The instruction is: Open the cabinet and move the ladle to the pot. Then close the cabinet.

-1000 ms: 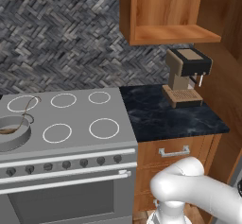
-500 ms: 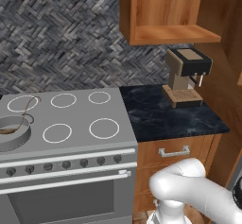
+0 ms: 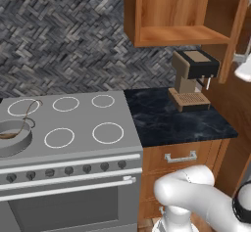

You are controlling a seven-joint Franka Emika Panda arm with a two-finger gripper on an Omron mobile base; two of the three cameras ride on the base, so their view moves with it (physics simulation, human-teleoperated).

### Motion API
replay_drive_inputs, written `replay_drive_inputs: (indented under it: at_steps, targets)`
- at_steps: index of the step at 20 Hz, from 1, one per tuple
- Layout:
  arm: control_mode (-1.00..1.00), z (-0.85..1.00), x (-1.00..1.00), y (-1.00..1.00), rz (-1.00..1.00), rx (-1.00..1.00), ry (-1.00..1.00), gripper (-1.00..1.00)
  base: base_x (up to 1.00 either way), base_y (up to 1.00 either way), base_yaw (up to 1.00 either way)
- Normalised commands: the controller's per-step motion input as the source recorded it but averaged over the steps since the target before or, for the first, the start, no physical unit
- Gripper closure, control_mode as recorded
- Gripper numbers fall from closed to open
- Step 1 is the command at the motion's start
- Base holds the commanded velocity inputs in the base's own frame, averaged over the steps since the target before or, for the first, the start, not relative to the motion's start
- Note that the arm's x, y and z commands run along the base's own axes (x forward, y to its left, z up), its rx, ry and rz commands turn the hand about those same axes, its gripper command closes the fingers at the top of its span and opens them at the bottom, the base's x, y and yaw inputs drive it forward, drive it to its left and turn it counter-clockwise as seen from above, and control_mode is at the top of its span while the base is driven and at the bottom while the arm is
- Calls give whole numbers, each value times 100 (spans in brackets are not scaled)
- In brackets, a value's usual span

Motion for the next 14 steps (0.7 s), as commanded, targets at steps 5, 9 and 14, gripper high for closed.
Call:
replay_drive_inputs:
  at_steps: [5, 9, 14]
  targets:
    - [-100, 11, 25, 53, 0, 0, 0, -100, 0, 0, 0]
    - [-100, 6, 52, 29, -5, 0, 6, -100, 0, 0, 0]
    - [-100, 4, 72, 16, -9, 0, 16, -100, 0, 0, 0]
